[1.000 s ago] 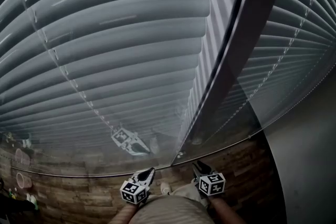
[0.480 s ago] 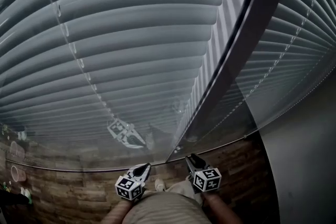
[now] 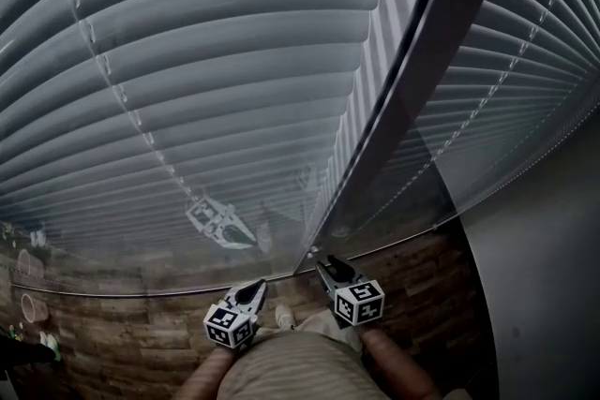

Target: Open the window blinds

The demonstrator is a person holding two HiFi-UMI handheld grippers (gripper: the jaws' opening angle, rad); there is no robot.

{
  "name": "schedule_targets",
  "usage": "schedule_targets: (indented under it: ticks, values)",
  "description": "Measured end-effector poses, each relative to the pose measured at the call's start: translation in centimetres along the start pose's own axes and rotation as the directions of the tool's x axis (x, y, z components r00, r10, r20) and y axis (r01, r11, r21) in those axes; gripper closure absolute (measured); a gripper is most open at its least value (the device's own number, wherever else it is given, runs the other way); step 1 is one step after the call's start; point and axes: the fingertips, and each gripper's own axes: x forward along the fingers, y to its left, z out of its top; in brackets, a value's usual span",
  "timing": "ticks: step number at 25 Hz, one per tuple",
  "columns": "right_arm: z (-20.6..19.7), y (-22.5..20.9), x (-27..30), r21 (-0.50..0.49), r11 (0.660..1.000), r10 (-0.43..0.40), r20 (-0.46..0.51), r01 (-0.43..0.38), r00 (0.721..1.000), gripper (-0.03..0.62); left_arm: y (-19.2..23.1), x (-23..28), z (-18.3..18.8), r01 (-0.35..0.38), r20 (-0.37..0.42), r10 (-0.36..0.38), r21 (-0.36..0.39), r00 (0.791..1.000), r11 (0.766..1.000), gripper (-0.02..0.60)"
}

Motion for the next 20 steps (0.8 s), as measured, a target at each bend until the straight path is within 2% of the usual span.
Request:
schedule_targets:
  ticks: [7,14,17,20]
  values:
    - [-1.0,0.3,3.2,0.001,1.0,0.003,-0.03,-0.003,1.0,0.465,0.6,0.2,0.3,-0.007,-0.006,0.007,-0.011,1.0,1.0,0.569]
    - [-1.0,0.1,4.0,0.032,0.999,-0.008,-0.022,0.009,1.0,0.465,1.6,-0.3,0.9,-0.027,0.002,0.027,-0.007,1.0,1.0,0.569]
    - [-1.0,0.1,4.1,-0.015,0.999,-0.042,-0.017,0.041,0.999,0.465,2.3,-0.4,0.6,-0.035,-0.004,0.034,-0.003,0.999,0.999,0.569]
    - [-1.1,0.3,4.1,-0.113,0.989,-0.105,-0.033,0.1,0.994,0.465,2.5,-0.5,0.6,-0.034,-0.009,0.034,-0.009,0.999,0.999,0.569]
